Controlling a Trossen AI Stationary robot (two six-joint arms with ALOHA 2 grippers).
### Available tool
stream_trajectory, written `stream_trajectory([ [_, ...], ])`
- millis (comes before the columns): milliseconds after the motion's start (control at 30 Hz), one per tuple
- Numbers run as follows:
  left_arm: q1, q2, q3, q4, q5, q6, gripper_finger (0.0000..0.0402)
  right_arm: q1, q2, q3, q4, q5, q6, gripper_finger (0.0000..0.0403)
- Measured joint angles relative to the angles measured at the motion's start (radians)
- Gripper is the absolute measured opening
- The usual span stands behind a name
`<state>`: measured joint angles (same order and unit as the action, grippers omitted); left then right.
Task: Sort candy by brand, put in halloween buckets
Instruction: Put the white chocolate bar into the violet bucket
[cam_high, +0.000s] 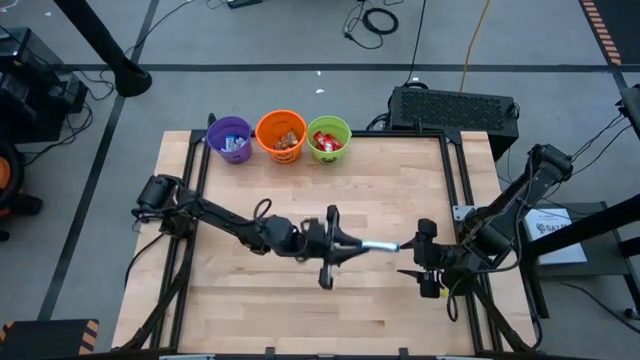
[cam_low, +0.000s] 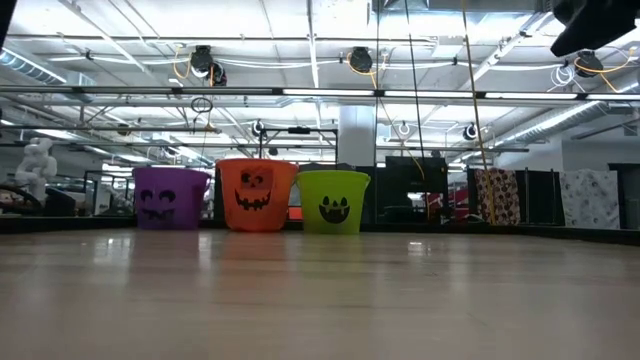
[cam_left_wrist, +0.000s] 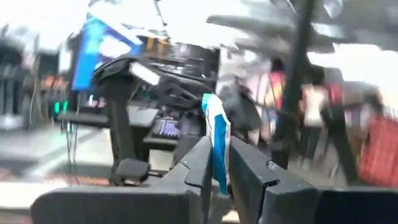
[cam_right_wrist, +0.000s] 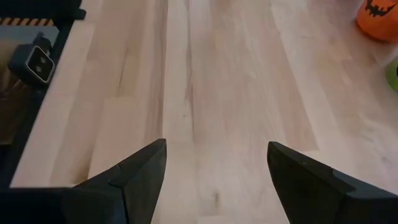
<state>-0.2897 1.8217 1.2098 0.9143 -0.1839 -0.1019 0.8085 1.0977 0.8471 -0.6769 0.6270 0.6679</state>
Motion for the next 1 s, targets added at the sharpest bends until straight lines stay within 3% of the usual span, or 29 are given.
stream_trajectory([
  [167,-0.003,-0.005,0.000,-0.014,0.117,0.426,0.0051,0.000,0.000,0.000,-0.017,0.000,-0.003,0.0270],
  [367,-0.007,-0.005,0.000,-0.018,0.128,0.925,0.0051,0.000,0.000,0.000,-0.017,0.000,-0.004,0.0270],
  [500,-0.007,-0.005,0.000,-0.018,0.127,1.146,0.0051,0.000,0.000,0.000,-0.017,0.000,-0.006,0.0270],
  [600,-0.007,-0.005,0.000,-0.013,0.124,1.210,0.0051,0.000,0.000,0.000,-0.017,0.000,-0.006,0.0270],
  [733,-0.013,-0.005,0.000,0.035,-0.005,0.959,0.0051,0.000,0.000,0.000,-0.025,0.000,-0.006,0.0270],
  [867,-0.008,-0.006,0.000,0.074,-0.146,0.457,0.0051,0.000,0.000,-0.001,-0.025,0.000,-0.006,0.0270],
  [1000,0.002,-0.005,0.000,-0.002,-0.168,0.048,0.0051,0.000,0.000,-0.001,-0.025,0.000,-0.006,0.0270],
])
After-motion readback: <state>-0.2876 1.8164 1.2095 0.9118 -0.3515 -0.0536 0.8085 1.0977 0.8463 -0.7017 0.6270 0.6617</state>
